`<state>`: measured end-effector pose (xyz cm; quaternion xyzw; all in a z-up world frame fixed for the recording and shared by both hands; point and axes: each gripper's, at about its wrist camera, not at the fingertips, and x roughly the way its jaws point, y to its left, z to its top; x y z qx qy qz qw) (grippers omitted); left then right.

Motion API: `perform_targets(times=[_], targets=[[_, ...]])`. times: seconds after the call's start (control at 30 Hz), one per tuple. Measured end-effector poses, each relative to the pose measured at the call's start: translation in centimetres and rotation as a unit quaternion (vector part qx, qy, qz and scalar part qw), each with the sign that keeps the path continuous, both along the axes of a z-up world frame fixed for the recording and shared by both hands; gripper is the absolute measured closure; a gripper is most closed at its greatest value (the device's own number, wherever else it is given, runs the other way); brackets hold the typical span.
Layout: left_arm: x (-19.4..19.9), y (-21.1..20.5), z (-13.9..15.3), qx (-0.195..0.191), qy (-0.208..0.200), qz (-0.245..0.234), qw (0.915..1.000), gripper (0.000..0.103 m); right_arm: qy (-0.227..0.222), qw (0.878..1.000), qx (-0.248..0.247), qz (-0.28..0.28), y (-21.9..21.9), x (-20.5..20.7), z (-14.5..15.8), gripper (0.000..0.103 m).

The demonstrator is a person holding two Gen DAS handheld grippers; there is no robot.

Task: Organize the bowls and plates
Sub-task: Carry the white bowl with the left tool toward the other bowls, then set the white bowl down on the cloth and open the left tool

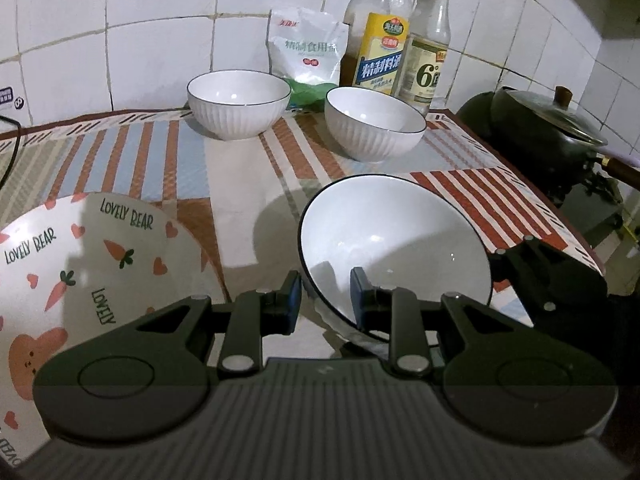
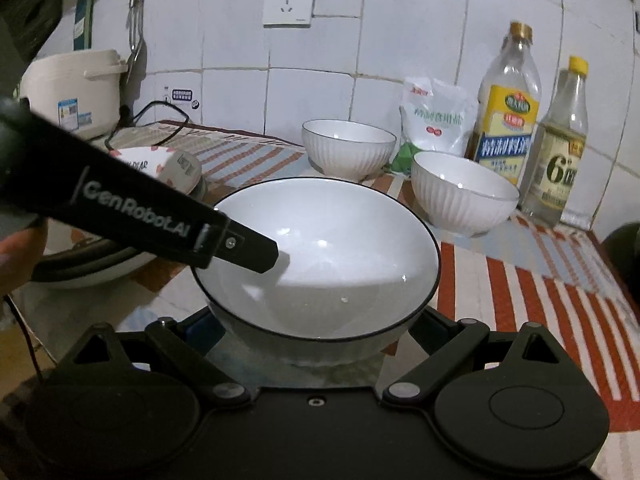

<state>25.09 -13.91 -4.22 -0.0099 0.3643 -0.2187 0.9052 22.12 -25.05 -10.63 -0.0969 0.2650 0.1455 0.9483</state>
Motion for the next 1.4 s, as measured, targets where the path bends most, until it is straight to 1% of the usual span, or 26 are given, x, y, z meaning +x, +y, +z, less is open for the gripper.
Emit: perform_targets(times=[0.13, 0.17, 0.2, 0.3, 0.33, 0.37, 0.47, 0.53, 0.6, 0.73, 0.87, 0.9, 1.03, 1.17, 1.3, 1.4], targets=[[0.1, 0.3, -0.1, -0.01, 0.001, -0.001, 1.0, 0.077, -0.003, 1.0, -0.007, -0.008, 0.2, -0.2, 0.1, 0.005], [-0.1, 0.4, 0.0, -0.012, -0.002, -0.001, 0.9999, 0.074, -0.005, 1.0, -0.008, -0.014, 0.2, -0.4, 0.1, 0.005], [-0.2, 0.5, 0.1, -0.013, -0.006, -0.001, 0.9999, 0.069, -0.009, 1.0, -0.012, -0.019, 0.2, -0.6, 0.2, 0.005], [-0.8, 0.6, 0.6, 0.0, -0.024, -0.003, 0.9997, 0.062, -0.026, 0.999, -0.025, -0.029, 0.2, -1.8, 0.5, 0.005], [-1.0, 0.5, 0.8, 0.005, -0.026, -0.005, 0.9996, 0.061, -0.03, 0.999, -0.026, -0.031, 0.1, -2.3, 0.7, 0.005], [-1.1, 0.5, 0.9, 0.006, -0.026, -0.008, 0.9996, 0.061, -0.033, 0.999, -0.023, -0.032, 0.0, -2.9, 0.9, 0.005], [-1.8, 0.7, 1.3, 0.007, -0.023, -0.026, 0.9994, 0.052, -0.033, 0.999, -0.006, -0.036, -0.6, -4.3, 1.7, 0.005], [-2.7, 0.8, 1.8, 0.011, -0.031, -0.031, 0.999, 0.05, -0.028, 0.999, 0.004, -0.036, -1.1, -5.1, 2.1, 0.005], [-3.4, 0.9, 2.3, 0.015, -0.037, -0.037, 0.9985, 0.044, -0.025, 0.999, 0.013, -0.035, -1.5, -5.7, 2.4, 0.005], [-4.7, 1.4, 3.3, 0.009, -0.038, -0.046, 0.9982, 0.042, -0.021, 0.998, 0.041, -0.036, -2.7, -6.5, 3.3, 0.005], [-5.9, 2.0, 4.4, 0.009, -0.038, -0.056, 0.9977, 0.037, -0.024, 0.997, 0.062, -0.033, -3.7, -7.5, 4.3, 0.005], [-6.2, 2.1, 4.6, 0.009, -0.038, -0.061, 0.9974, 0.034, -0.025, 0.997, 0.065, -0.035, -3.9, -7.8, 4.6, 0.005], [-7.2, 2.0, 5.7, 0.015, -0.031, -0.08, 0.9962, 0.033, -0.03, 0.996, 0.072, -0.04, -4.7, -9.1, 5.9, 0.005], [-8.6, 1.7, 6.9, 0.025, -0.038, -0.1, 0.994, 0.029, -0.03, 0.996, 0.07, -0.045, -5.5, -10.2, 7.1, 0.005], [-9.6, 1.4, 8.0, 0.031, -0.042, -0.112, 0.9923, 0.027, -0.023, 0.995, 0.076, -0.051, -6.6, -11.0, 8.4, 0.005], [-10.1, 1.2, 9.0, 0.033, -0.04, -0.119, 0.9916, 0.026, -0.021, 0.995, 0.086, -0.046, -7.5, -11.3, 9.4, 0.005]])
